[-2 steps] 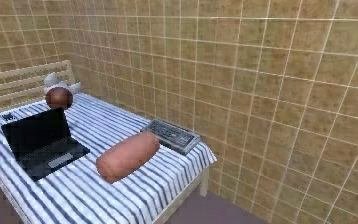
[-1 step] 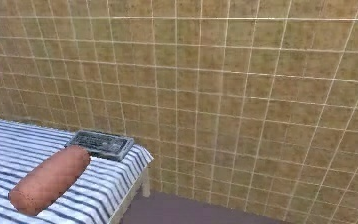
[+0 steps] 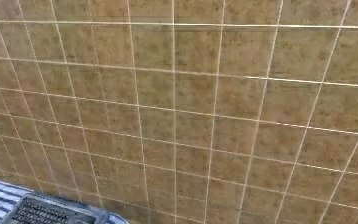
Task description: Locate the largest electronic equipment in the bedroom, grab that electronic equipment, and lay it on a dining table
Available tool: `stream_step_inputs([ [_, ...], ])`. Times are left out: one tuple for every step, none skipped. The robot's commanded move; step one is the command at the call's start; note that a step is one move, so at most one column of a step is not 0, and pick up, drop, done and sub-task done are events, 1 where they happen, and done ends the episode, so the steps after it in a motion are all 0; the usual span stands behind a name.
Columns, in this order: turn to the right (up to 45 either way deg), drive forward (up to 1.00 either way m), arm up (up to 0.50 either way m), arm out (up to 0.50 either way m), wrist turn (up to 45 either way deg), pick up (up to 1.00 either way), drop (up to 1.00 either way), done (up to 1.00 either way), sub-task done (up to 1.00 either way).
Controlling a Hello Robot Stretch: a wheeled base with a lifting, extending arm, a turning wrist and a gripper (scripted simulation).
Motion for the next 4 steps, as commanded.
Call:
stream_step_inputs([
  [-45.0,0.00,0.00,0.00,0.0,0.00,0.00,0.00,0.00],
  [-45.0,0.00,0.00,0.00,0.0,0.00,0.00,0.00,0.00],
  [-36.0,0.00,0.00,0.00,0.0,0.00,0.00,0.00,0.00],
  [0.0,0.00,0.50,0.00,0.0,0.00,0.00,0.00,0.00],
])
